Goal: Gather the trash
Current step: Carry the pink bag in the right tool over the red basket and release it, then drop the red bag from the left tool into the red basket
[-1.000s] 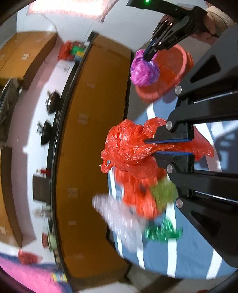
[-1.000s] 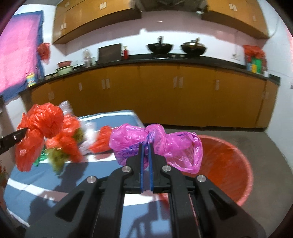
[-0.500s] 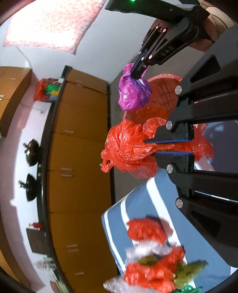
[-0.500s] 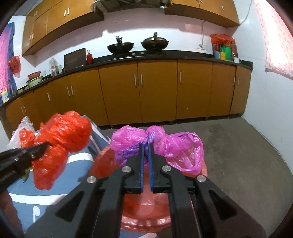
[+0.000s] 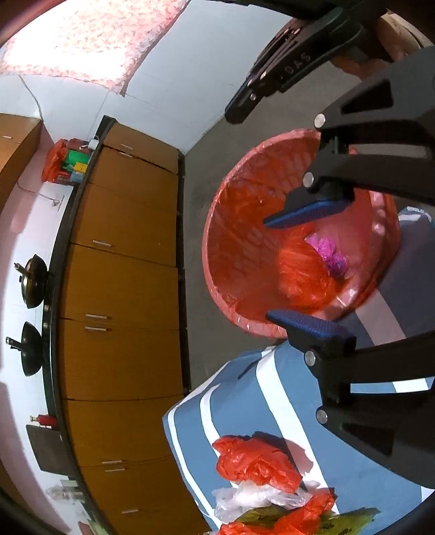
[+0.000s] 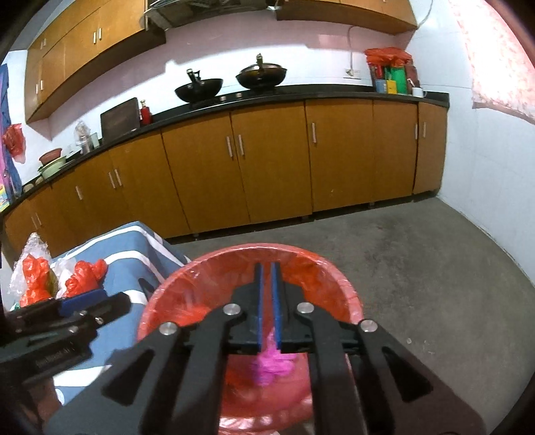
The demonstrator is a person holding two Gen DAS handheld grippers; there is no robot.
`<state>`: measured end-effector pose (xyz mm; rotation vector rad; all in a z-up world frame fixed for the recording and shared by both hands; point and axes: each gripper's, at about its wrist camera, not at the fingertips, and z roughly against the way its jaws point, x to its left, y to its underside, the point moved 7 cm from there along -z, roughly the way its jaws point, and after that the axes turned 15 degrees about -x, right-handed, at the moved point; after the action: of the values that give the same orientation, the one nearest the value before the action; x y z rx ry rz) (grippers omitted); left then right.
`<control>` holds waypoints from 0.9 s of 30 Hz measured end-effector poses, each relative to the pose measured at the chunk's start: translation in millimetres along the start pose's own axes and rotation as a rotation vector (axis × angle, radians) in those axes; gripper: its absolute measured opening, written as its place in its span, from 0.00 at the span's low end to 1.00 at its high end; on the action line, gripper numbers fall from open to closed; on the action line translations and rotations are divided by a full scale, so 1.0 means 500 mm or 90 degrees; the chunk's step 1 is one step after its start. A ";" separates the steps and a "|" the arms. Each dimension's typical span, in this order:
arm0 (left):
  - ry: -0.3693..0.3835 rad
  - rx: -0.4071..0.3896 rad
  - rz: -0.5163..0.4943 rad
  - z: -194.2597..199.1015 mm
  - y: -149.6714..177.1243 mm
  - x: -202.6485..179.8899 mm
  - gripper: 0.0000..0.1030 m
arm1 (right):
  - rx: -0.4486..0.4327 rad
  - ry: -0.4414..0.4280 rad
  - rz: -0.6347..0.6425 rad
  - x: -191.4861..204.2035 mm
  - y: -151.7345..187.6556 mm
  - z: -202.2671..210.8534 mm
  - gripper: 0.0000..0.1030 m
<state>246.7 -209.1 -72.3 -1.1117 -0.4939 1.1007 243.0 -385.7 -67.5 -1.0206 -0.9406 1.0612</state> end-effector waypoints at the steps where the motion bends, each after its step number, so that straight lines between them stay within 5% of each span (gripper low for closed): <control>1: -0.004 -0.001 0.000 0.001 -0.001 0.004 0.49 | 0.000 0.002 0.001 -0.004 0.000 0.000 0.12; 18: -0.143 -0.051 0.020 0.157 0.009 0.199 0.50 | -0.008 -0.061 0.042 0.118 -0.013 0.031 0.29; 27: -0.278 -0.094 0.013 0.280 0.015 0.371 0.54 | -0.005 -0.091 0.043 0.173 -0.036 0.026 0.31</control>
<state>211.3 20.1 -55.8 -1.0033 -0.9206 1.3478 254.1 -302.7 -37.1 -0.9990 -1.0321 1.1993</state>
